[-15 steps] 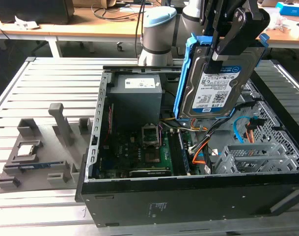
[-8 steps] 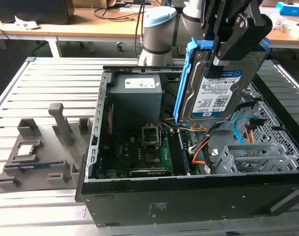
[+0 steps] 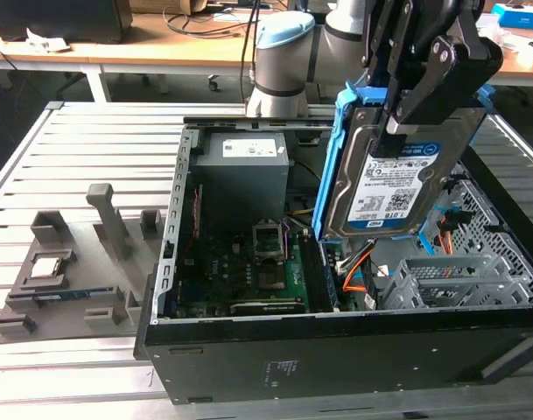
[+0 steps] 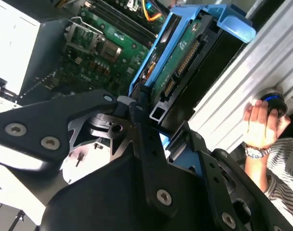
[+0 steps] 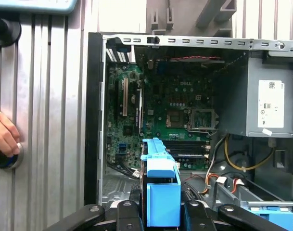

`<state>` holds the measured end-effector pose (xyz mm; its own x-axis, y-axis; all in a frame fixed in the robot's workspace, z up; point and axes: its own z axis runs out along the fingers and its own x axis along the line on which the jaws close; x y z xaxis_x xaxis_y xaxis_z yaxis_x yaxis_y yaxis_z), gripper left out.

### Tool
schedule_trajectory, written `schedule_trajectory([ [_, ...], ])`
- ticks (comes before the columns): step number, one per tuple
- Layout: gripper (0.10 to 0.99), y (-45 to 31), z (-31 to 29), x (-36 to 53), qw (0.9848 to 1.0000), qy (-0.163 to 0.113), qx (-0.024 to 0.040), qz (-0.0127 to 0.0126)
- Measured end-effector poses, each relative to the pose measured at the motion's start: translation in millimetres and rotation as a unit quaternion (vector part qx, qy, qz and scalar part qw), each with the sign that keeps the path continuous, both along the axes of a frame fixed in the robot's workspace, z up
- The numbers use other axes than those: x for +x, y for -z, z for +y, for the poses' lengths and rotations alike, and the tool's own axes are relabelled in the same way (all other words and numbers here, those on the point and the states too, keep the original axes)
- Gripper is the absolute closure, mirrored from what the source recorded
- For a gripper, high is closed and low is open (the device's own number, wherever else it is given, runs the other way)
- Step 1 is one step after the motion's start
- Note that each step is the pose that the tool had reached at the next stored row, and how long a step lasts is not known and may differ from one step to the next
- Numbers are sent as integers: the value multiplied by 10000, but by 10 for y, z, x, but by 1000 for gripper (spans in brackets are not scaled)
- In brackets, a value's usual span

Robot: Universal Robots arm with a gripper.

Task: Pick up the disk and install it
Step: 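Pick up the disk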

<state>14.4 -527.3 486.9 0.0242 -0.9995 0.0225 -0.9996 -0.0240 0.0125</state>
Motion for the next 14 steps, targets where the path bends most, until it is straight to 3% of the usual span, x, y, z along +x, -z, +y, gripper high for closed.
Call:
schedule_trajectory([
  [1,722,3,0,0,10000,43,-26,-1],
  [4,722,17,0,-1,9994,339,-28,0],
  [6,722,24,-9,10,9992,396,-23,1],
  [9,722,26,-13,112,9992,396,-24,7],
  [10,722,27,-14,195,9992,396,-24,15],
  [12,722,27,-13,279,9992,396,-25,24],
  [14,722,29,-13,446,9992,395,-26,36],
])
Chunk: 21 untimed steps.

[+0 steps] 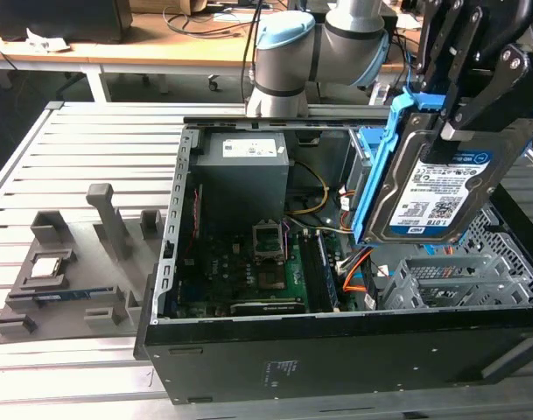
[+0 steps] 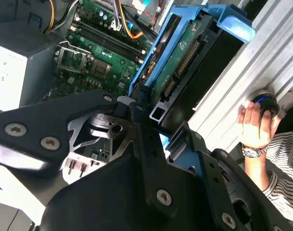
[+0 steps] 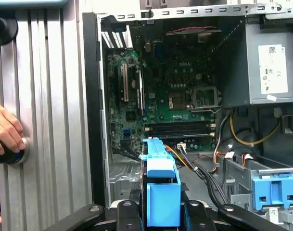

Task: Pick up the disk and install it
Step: 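Pick up the disk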

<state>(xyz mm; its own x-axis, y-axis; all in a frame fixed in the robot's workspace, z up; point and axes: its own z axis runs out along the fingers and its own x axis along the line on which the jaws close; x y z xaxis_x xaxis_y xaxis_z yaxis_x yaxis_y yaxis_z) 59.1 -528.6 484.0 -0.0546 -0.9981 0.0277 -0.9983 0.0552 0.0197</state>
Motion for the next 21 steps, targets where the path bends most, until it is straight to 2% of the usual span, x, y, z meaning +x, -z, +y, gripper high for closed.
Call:
schedule_trajectory([
  [1,722,0,0,67,10000,1,0,3],
  [7,722,3,1,280,10000,0,1,10],
  [11,722,67,-19,348,10000,-1,-2,35],
  [16,722,198,-55,533,9999,-73,-6,71],
  [21,722,258,-55,687,9995,-290,-19,95],
])
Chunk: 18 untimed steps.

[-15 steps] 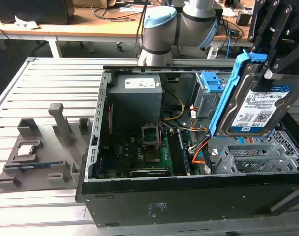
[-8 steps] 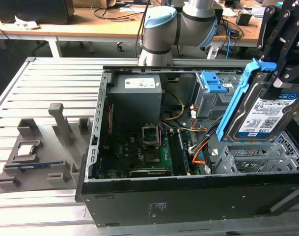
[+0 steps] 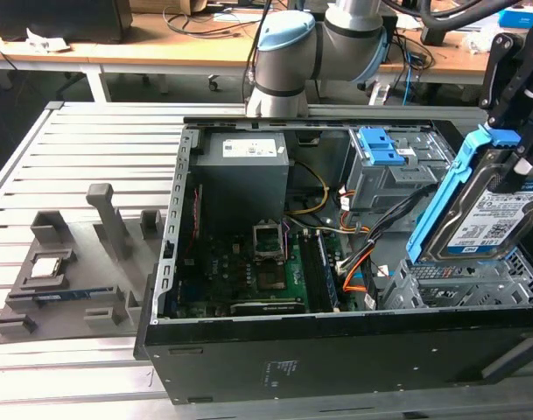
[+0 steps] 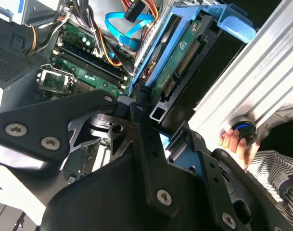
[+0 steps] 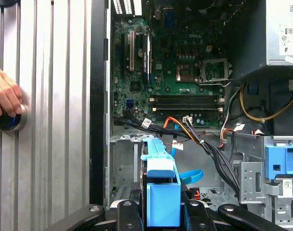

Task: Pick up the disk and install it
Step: 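Pick up the disk, then insert the disk into the insertion slot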

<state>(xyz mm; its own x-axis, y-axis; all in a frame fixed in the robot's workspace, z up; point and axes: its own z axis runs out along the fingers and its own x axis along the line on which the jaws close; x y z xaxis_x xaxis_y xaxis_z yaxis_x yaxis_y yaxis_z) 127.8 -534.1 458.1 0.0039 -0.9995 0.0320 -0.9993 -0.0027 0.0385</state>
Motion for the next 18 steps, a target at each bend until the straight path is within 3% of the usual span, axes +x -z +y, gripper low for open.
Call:
schedule_trajectory([
  [14,722,4,-1,5,10000,1,10,0],
  [18,722,90,0,12,10000,-1,7,0],
])
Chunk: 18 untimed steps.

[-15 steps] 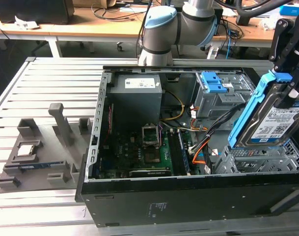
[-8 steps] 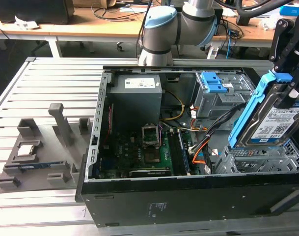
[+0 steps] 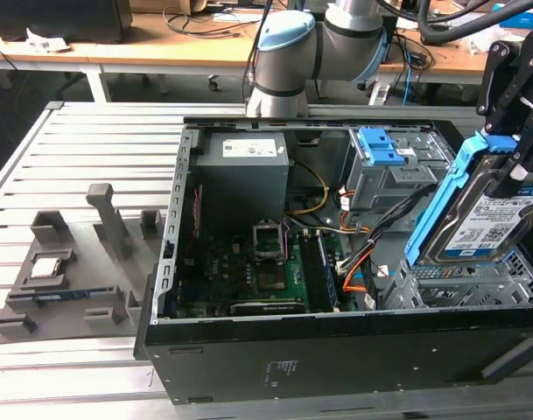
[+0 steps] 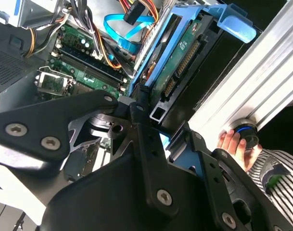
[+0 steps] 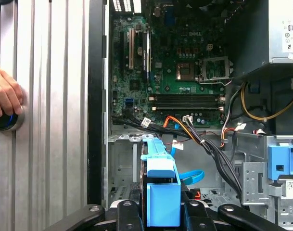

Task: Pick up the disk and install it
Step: 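Insert the disk into the insertion slot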

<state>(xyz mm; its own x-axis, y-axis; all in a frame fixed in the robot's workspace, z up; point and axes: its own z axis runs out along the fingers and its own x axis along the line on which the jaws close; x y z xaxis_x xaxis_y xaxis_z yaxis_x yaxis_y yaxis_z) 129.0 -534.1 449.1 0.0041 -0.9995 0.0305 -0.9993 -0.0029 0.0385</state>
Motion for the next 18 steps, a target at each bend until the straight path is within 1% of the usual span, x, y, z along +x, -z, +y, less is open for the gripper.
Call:
schedule_trajectory([
  [3,722,47,0,19,10000,1,-8,0],
  [7,722,69,-2,28,10000,4,-5,0],
  [8,722,57,-3,28,10000,4,1,0],
  [9,722,15,-4,27,10000,4,0,1],
  [10,722,-9,-3,28,10000,3,-4,0],
  [11,722,-13,-4,28,10000,4,-2,0],
  [12,722,-15,-18,35,10000,4,-5,1],
  [13,722,-14,-42,52,10000,5,-5,11],
  [15,722,-11,-58,62,10000,5,-4,17],
  [17,722,11,-61,95,10000,5,-4,43],
  [18,722,20,-60,106,10000,5,-5,51],
])
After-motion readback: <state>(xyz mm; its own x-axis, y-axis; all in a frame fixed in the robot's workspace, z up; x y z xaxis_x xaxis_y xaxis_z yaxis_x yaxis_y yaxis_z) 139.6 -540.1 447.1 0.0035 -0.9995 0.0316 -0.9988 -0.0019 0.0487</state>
